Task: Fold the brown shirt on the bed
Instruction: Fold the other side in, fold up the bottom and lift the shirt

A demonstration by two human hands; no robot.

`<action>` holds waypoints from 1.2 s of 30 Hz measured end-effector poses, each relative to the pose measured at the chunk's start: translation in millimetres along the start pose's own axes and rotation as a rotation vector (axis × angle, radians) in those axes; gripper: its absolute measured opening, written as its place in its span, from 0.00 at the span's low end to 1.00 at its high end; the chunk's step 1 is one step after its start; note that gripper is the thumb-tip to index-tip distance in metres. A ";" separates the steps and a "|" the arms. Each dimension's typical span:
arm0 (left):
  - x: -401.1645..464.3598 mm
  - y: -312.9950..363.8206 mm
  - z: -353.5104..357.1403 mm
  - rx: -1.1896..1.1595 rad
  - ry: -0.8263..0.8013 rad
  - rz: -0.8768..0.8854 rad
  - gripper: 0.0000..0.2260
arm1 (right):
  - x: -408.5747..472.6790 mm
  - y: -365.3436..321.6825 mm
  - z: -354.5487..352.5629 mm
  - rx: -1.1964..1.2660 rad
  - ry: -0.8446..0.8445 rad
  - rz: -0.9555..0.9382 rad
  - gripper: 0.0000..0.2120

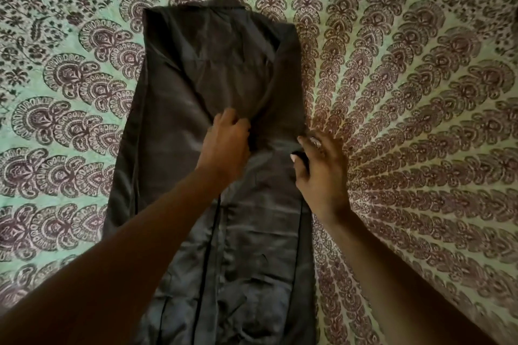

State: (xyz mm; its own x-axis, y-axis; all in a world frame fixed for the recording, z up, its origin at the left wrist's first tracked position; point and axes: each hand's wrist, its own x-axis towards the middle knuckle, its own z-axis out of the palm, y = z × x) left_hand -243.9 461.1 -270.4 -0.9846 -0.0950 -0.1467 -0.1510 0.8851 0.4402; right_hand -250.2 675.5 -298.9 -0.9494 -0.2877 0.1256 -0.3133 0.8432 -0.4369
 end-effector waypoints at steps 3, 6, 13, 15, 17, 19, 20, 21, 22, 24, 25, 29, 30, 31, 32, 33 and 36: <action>-26.5 12.5 -2.6 0.040 0.187 0.020 0.06 | -21.2 -15.3 -10.1 0.135 0.007 0.201 0.16; -71.4 26.7 3.5 -0.065 0.215 0.011 0.07 | -47.6 -31.8 -21.6 0.304 -0.097 0.432 0.21; -160.6 19.0 27.2 -0.157 -0.052 -0.177 0.20 | -96.5 -48.9 -29.7 0.362 -0.227 0.589 0.28; -177.1 19.1 30.4 -0.158 -0.091 -0.201 0.21 | -114.0 -49.2 -32.2 0.417 -0.188 0.626 0.25; -186.4 22.9 31.7 -0.221 -0.129 -0.263 0.20 | -124.0 -44.6 -34.8 0.471 -0.121 0.659 0.17; -202.5 30.7 28.0 -0.244 -0.147 -0.330 0.21 | -140.2 -44.5 -41.0 0.540 -0.084 0.664 0.12; -209.9 34.5 25.8 -0.233 -0.152 -0.349 0.21 | -148.9 -44.9 -43.6 0.565 -0.088 0.652 0.10; -217.4 38.6 23.7 -0.232 -0.157 -0.374 0.22 | -158.6 -45.5 -45.0 0.572 -0.106 0.629 0.10; -224.1 42.6 21.4 -0.239 -0.169 -0.414 0.21 | -168.8 -47.4 -46.2 0.562 -0.135 0.604 0.11; -231.6 47.6 18.7 -0.250 -0.191 -0.507 0.20 | -187.4 -51.9 -46.5 0.530 -0.188 0.565 0.13; -234.6 49.6 17.4 -0.259 -0.188 -0.545 0.19 | -195.9 -52.9 -46.0 0.518 -0.202 0.554 0.15; -249.9 49.7 19.3 -0.290 -0.167 -0.590 0.14 | -219.2 -58.8 -47.1 0.573 -0.186 0.610 0.15; -254.0 50.1 20.4 -0.301 -0.165 -0.589 0.13 | -224.0 -60.4 -47.5 0.596 -0.171 0.629 0.15; -258.2 50.6 20.4 -0.321 -0.159 -0.586 0.12 | -228.6 -62.2 -48.0 0.616 -0.160 0.644 0.14; -262.4 51.6 21.0 -0.347 -0.156 -0.576 0.11 | -232.4 -62.7 -48.9 0.637 -0.158 0.655 0.14; -266.0 52.1 22.2 -0.363 -0.162 -0.560 0.11 | -235.9 -61.8 -48.8 0.653 -0.173 0.661 0.14; -278.4 47.6 26.9 -0.359 -0.242 -0.500 0.15 | -245.0 -58.3 -49.9 0.613 -0.267 0.618 0.18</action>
State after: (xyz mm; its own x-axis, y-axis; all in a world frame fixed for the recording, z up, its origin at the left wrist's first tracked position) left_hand 25.3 542.0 -232.4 -0.7473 -0.3127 -0.5864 -0.6457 0.5501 0.5296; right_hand -0.4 719.5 -259.8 -0.8847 -0.0240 -0.4655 0.3882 0.5149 -0.7643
